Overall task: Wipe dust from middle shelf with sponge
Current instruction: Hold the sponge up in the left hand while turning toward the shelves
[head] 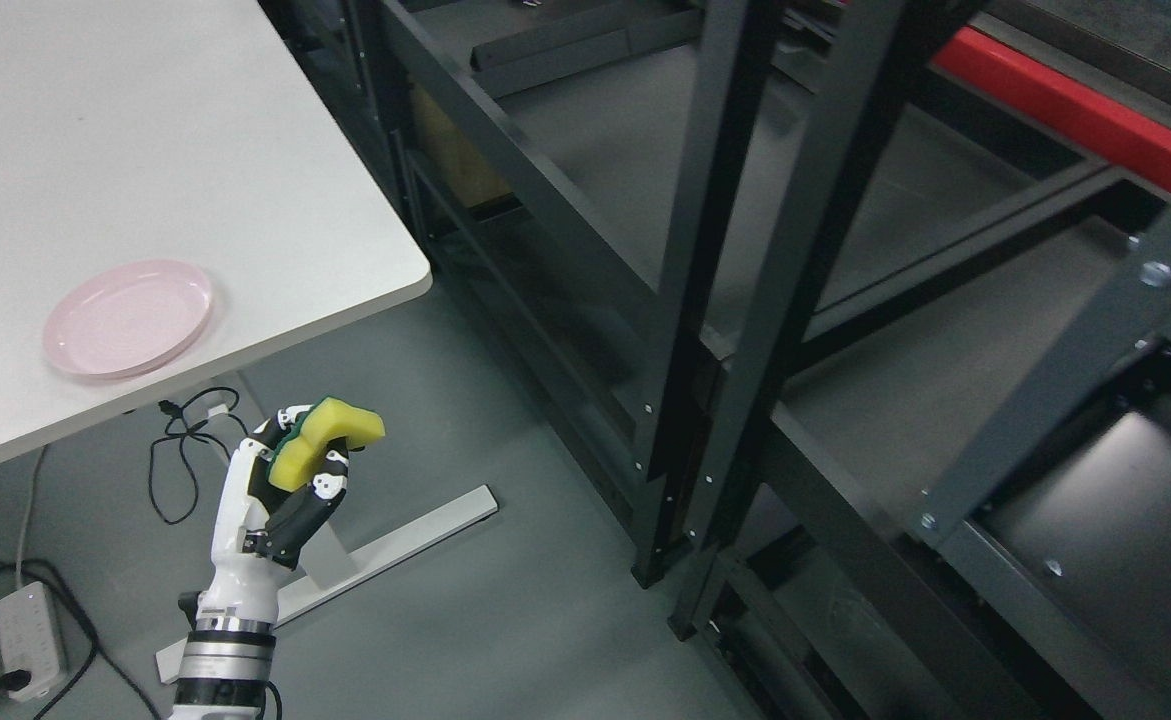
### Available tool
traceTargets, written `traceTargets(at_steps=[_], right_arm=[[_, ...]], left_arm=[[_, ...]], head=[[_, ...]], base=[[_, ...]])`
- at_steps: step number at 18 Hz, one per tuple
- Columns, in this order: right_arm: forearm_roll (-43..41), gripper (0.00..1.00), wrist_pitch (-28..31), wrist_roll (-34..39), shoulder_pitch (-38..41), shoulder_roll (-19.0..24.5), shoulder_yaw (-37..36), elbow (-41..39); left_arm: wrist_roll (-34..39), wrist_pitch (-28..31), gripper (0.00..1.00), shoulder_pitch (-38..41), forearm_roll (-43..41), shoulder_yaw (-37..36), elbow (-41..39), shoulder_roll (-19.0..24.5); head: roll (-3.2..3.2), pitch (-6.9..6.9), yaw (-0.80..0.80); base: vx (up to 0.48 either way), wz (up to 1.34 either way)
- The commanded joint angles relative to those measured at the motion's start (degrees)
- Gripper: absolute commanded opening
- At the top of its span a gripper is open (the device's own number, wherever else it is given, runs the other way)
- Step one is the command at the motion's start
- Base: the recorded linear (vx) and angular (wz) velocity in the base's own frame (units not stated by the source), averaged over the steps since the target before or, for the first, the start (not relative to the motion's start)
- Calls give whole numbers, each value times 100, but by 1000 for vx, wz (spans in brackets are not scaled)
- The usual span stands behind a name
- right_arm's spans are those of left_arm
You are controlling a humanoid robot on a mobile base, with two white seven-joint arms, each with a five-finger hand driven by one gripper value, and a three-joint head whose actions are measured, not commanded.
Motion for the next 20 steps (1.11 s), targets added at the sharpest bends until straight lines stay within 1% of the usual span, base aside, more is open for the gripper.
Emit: traceTargets(at_steps=[1, 3, 6, 9, 15, 18, 20], right_arm=[[0, 100, 2, 0, 3, -100, -1, -100], [0, 100, 2, 0, 3, -100, 7, -100], [0, 100, 2, 0, 3, -100, 7, -100], [0, 100, 2, 0, 3, -100, -1, -100], [0, 100, 2, 0, 3, -100, 7, -100], [0, 100, 2, 0, 3, -100, -1, -100], [0, 100, 2, 0, 3, -100, -1, -100]], left_arm=[[-70, 3, 0, -113, 3, -801, -80, 115], [-70, -5, 0, -148, 3, -1091, -80, 106], [-70, 21, 0, -323, 3, -1163, -80, 106], [-70, 21, 0, -385, -6, -1487, -80, 89], [-70, 21, 0, -850, -6, -1971, -80, 115], [-61, 3, 0, -1298, -50, -2453, -80, 343], [-79, -23, 0, -1806, -513, -2813, -80, 440]], head=[[0, 0, 0], [0, 0, 0], [0, 0, 0], [0, 0, 0], [0, 0, 0], [0, -1, 0], [0, -3, 0]], base=[[-240, -627], [-224, -670], [-216, -727], [-198, -789], [-203, -878], [-163, -727], [-127, -578]])
